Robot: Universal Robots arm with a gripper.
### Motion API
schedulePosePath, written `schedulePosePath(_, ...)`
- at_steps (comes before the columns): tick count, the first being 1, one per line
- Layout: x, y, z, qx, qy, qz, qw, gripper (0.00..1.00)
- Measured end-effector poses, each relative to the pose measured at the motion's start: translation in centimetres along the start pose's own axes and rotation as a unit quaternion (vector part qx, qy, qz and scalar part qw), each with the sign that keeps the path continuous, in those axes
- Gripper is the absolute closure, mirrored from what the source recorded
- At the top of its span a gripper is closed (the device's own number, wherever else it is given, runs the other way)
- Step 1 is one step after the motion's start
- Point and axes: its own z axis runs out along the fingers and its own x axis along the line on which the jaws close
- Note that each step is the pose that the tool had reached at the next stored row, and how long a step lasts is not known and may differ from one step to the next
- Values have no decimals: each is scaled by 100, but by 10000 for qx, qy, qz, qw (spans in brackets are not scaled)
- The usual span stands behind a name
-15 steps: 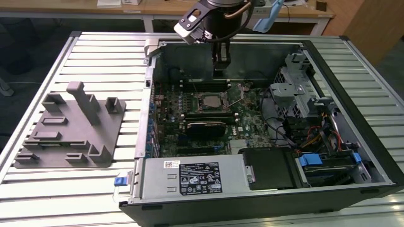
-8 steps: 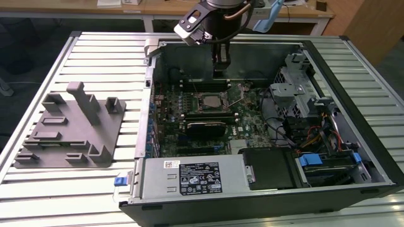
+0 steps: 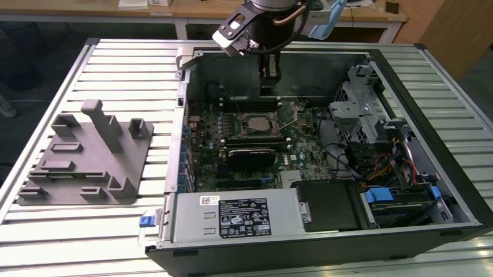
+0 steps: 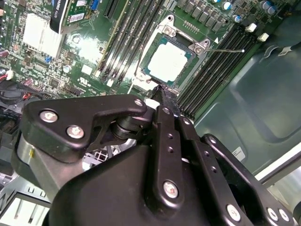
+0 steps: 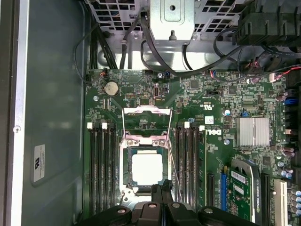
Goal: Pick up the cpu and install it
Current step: 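Place the cpu into insertion slot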
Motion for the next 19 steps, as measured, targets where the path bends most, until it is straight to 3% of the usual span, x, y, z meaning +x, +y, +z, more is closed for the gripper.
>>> schedulePosePath(19,2,-3,83,0,0,0,10000,89)
